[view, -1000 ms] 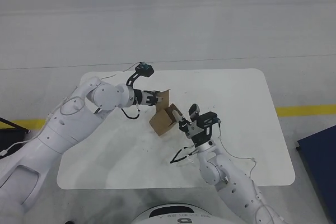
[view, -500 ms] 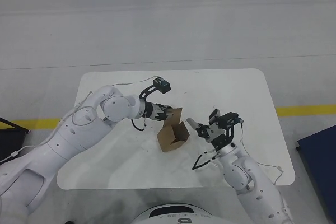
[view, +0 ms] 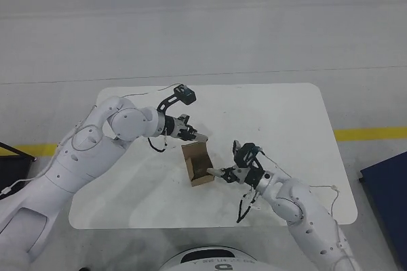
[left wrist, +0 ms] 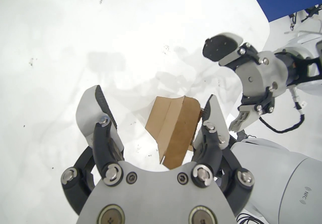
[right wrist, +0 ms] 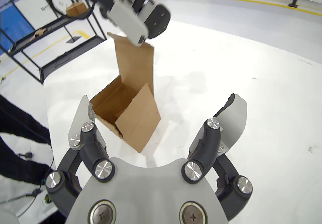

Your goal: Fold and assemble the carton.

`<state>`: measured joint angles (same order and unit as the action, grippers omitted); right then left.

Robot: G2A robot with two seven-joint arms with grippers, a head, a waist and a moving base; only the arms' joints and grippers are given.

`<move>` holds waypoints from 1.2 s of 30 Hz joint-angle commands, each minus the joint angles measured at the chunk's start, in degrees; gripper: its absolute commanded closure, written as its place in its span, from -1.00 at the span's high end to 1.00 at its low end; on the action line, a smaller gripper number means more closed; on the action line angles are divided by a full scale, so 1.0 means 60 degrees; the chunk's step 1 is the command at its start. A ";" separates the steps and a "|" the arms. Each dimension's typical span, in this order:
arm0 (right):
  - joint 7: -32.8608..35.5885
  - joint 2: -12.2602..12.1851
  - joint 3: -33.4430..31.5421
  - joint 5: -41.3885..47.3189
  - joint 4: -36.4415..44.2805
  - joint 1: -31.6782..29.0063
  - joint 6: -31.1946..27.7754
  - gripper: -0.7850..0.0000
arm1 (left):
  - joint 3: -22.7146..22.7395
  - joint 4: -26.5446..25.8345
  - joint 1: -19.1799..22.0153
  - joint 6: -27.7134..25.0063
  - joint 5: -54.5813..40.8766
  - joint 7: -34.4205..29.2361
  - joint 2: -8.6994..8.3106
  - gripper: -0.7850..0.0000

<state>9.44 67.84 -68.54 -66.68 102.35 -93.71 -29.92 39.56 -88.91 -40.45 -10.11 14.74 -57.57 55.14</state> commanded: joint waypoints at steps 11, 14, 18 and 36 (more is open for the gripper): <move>0.0753 0.0158 0.1525 -0.1884 -0.0904 0.1036 0.0444 1.00 | 0.2887 -0.0874 -0.1779 0.0467 -0.0356 -0.0511 -0.0936 1.00; 0.0624 0.0267 0.1914 -0.2155 -0.1325 0.1362 0.1032 1.00 | 0.3603 -0.1215 -0.2503 0.0622 -0.0460 -0.0477 -0.1144 1.00; 0.0092 0.0485 0.2514 -0.2236 -0.1814 0.1700 0.2136 1.00 | 0.4174 -0.1591 -0.3284 0.0671 -0.0518 -0.0421 -0.1306 1.00; -0.1363 0.0269 0.1237 -0.2188 -0.0246 0.0680 0.2445 1.00 | 0.4896 -0.1411 -0.4131 0.0653 -0.1335 -0.0499 -0.1414 1.00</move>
<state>1.73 69.57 -60.59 -80.34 99.77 -89.07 -14.63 68.72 -97.74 -64.95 -6.20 7.60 -60.49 46.67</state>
